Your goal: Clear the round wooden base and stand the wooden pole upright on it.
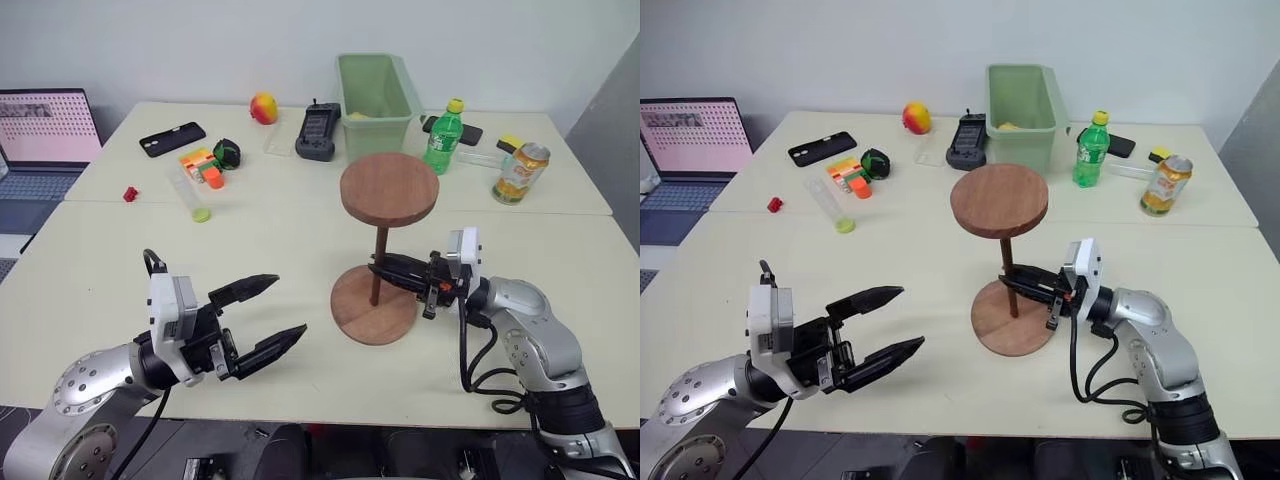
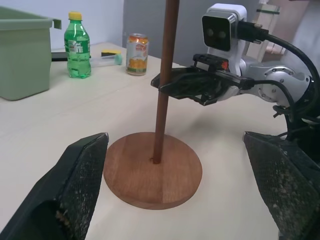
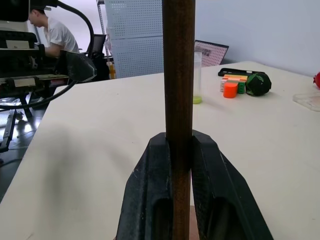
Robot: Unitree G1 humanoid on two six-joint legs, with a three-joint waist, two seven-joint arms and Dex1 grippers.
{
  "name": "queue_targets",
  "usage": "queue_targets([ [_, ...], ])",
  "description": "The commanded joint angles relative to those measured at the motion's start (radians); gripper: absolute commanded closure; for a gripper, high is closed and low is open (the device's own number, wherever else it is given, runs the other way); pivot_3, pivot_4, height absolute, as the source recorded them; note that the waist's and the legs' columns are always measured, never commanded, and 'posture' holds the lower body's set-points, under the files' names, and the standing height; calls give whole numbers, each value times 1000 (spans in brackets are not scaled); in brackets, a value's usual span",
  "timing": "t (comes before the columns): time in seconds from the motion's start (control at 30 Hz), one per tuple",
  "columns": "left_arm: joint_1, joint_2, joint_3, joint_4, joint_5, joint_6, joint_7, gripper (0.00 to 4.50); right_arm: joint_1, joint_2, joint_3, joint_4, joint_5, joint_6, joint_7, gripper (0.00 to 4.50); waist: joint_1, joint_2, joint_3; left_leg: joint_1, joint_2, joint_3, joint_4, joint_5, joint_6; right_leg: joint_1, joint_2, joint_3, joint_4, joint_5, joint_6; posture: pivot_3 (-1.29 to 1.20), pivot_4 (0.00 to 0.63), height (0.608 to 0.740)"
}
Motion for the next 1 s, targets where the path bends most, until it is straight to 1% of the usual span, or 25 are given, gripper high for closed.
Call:
queue_targets([
  [0.03, -5, 12, 2, -31, -20, 0, 6, 0, 39, 2, 27, -16, -13, 2, -11, 4315, 0, 0, 0, 0, 0, 0, 0, 0, 0, 0, 0, 0, 0, 0, 0, 0, 150, 740],
  [0.3, -17, 22, 3, -33, -33, 15, 10, 0, 2, 30, 24, 51, -61, -87, -47, 4315, 0, 0, 0, 1, 0, 0, 0, 0, 0, 1, 0, 0, 0, 0, 0, 0, 150, 740],
  [0.53, -24, 25, -2, -37, -43, 20, 22, 0, -10, 26, 23, 75, -67, -111, -42, 4315, 0, 0, 0, 1, 0, 0, 0, 0, 0, 1, 0, 0, 0, 0, 0, 0, 150, 740],
  [0.8, -24, 29, -4, -41, -47, 19, 30, 0, 41, 30, 44, 41, -52, -82, -55, 4315, 0, 0, 0, 1, 0, -1, 0, 0, 0, 2, 0, 0, 0, 0, 0, 0, 150, 740],
  [1.0, -22, 35, -4, -43, -47, 21, 30, 0, 70, 35, 47, 77, -67, -104, -67, 4315, 0, 0, 0, 4, 0, -2, -1, 0, 0, 6, 0, 0, -3, 0, 0, 0, 150, 740],
])
